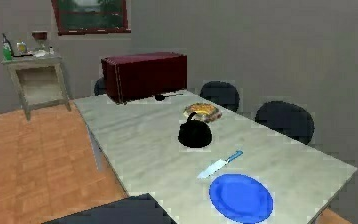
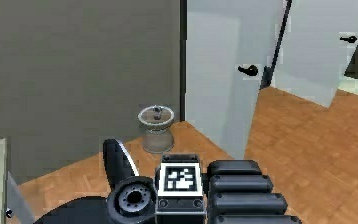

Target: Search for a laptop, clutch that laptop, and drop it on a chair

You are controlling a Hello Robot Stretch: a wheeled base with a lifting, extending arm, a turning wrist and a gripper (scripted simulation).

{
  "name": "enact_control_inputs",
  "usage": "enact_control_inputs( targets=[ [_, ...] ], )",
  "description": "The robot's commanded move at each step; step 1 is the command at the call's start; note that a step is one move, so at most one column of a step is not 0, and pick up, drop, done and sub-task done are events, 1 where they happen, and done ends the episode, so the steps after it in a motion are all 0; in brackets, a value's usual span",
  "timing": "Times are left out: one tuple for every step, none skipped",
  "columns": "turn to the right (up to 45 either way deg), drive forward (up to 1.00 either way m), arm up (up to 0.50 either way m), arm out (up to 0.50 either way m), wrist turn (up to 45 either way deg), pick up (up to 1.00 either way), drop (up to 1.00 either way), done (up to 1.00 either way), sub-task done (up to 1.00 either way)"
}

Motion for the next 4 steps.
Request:
enact_control_inputs(
  targets=[
    [-45.0,0.00,0.00,0.00,0.0,0.00,0.00,0.00,0.00],
    [-45.0,0.00,0.00,0.00,0.0,0.00,0.00,0.00,0.00],
    [-18.0,0.00,0.00,0.00,0.0,0.00,0.00,0.00,0.00],
    [45.0,0.00,0.00,0.00,0.0,0.00,0.00,0.00,0.00]
  ],
)
